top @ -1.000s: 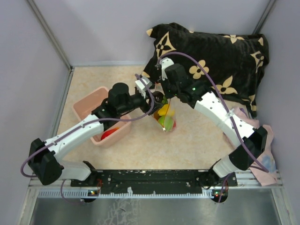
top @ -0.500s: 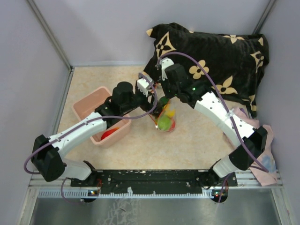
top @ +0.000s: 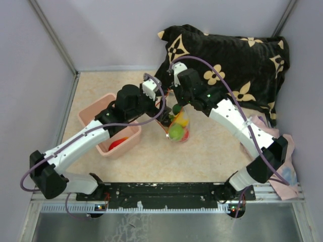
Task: Place the food in the zip-top bag and seal the zipper
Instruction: Place the fake fruit in the zipper food storage bag.
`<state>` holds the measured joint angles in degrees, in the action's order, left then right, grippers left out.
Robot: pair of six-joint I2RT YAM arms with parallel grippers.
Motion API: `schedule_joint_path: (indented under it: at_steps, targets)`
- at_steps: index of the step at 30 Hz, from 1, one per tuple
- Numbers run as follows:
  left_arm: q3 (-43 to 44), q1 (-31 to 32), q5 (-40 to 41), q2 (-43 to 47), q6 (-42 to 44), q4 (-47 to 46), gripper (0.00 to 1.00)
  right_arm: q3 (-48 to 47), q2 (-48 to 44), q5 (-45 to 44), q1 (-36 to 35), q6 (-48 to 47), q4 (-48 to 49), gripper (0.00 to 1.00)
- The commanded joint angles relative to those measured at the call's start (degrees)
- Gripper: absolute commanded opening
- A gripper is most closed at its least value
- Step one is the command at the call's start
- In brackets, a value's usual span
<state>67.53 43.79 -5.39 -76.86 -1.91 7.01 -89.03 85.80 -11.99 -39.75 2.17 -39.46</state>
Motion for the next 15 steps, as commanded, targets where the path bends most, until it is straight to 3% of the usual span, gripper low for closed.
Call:
schedule_joint_path:
  at_steps: [1, 15]
  targets:
    - [3.5, 0.2, 5.4, 5.0, -5.8, 10.6, 0.91, -2.5, -1.4, -1.3, -0.3, 0.0, 1.8, 0.0]
    - [-6.2, -2.9, 15.8, 15.0, -29.5, 36.0, 0.96, -1.1, -0.8, -2.2, -0.3, -0.9, 2.3, 0.0]
